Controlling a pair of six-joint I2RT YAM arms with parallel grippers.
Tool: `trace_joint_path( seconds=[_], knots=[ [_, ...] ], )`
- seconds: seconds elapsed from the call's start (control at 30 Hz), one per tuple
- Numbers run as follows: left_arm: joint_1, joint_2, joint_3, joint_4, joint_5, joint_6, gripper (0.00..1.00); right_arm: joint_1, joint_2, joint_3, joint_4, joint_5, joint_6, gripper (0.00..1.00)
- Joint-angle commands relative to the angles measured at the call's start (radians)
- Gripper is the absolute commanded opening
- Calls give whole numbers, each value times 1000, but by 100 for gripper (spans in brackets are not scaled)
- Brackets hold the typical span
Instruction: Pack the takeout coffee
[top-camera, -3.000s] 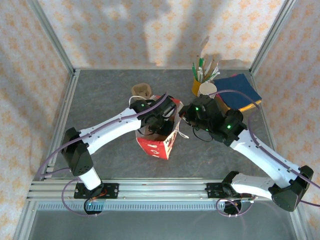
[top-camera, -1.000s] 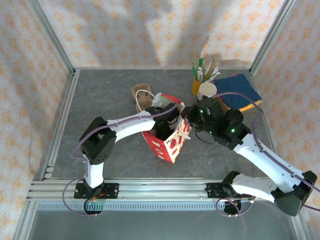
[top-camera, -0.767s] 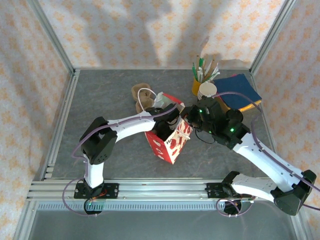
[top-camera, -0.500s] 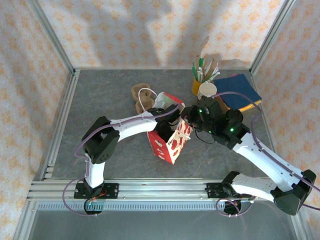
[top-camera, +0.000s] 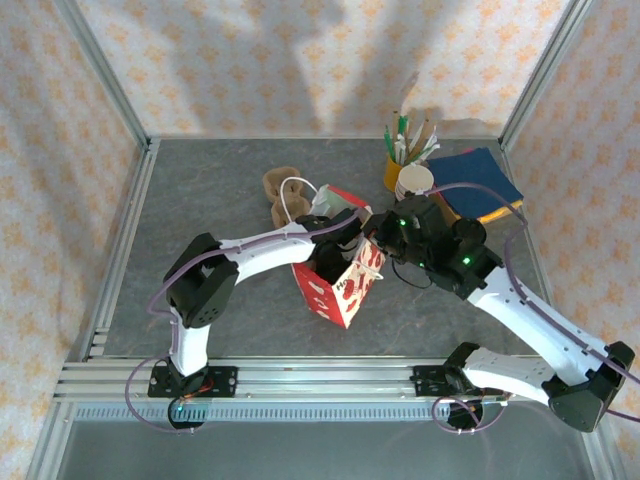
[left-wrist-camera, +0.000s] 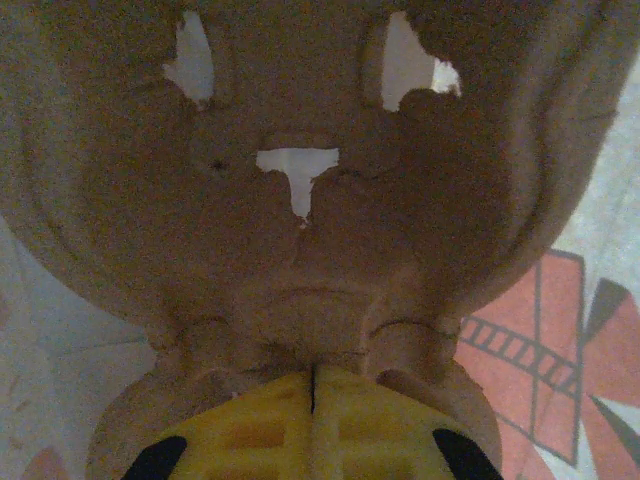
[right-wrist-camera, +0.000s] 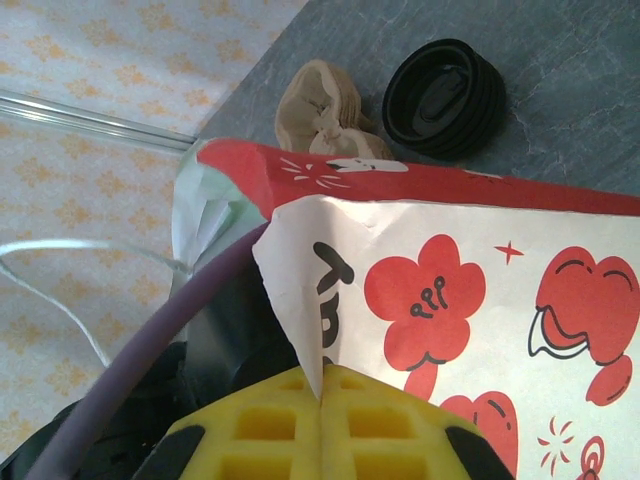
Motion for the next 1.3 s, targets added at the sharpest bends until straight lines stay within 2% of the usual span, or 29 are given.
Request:
trace_joint_path(
  seconds=[0.0, 0.33, 0.57, 0.77, 0.83, 1.03, 1.17, 1.27],
  knots=[
    [-27, -93, 40, -18, -65, -41, 5, 0, -26, -1, 8, 49, -22, 0],
    [-25, -154, 133, -132, -228, -106, 5, 1, -37, -8, -36, 83, -51, 0],
    [-26, -208, 180, -125, -212, -128, 6, -1, -25, -4, -52, 93, -88, 0],
    [-18, -307, 262, -163, -336, -102, 8, 0, -41, -6, -41, 115, -124, 0],
    [2, -344, 261, -152, -328, -102, 13, 1, -42, -5, -33, 115, -139, 0],
    [63, -474, 240, -101, -297, -99, 19, 0, -37, 9, -18, 91, -224, 0],
    [145, -598, 129, 28, -199, -146, 23, 1, -47, 8, 8, 57, -294, 0],
    [189, -649, 88, 54, -189, -155, 25, 1, -56, 12, 15, 42, -325, 0]
  ],
)
